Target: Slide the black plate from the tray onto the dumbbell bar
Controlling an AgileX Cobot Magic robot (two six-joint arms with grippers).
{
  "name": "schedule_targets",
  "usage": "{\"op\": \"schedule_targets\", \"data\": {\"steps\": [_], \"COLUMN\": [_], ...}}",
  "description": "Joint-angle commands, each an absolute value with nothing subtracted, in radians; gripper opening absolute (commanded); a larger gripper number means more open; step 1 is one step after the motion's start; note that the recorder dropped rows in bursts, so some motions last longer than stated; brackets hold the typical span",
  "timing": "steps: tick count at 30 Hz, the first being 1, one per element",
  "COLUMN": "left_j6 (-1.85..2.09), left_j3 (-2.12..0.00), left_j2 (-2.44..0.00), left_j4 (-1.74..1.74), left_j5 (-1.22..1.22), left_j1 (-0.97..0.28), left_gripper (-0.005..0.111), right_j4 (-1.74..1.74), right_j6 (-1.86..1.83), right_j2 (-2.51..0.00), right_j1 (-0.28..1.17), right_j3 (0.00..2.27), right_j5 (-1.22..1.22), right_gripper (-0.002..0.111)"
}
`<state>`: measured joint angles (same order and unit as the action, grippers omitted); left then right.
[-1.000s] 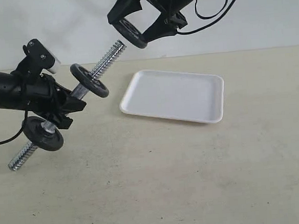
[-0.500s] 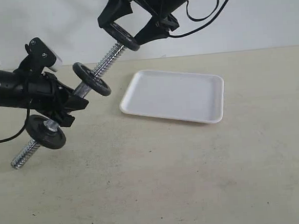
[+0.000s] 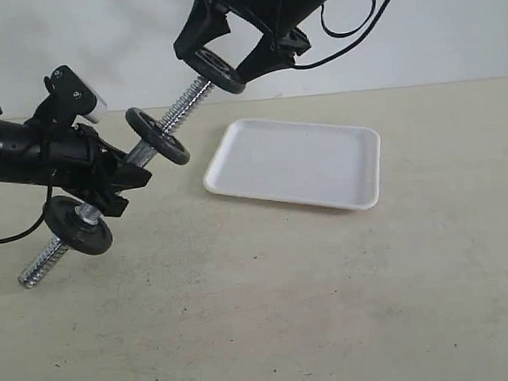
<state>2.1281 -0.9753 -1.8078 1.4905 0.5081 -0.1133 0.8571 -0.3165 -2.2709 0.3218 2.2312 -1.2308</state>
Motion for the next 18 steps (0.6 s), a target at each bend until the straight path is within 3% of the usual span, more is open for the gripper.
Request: {"op": "schedule_targets", "data": {"steps": [1,18], "left_j6": [2.132,2.132], "left_j3": [-1.021,-1.021], "left_j2": [-1.753,-1.753], "left_j4": [1.604,1.604], "left_j5": [0.616,0.653], "left_j1": [-0.114,-0.114], "left_gripper": [0.004,0.004], "right_j4": [0.898,0.837], "right_j6": [-0.317,-0.297], "right_j2": [-2.242,-2.242], "right_j1": [0.323,0.323], "right_j3": [2.245,2.245], "right_j5": [-1.221,-1.221], "right_gripper": [0.000,0.000]}}
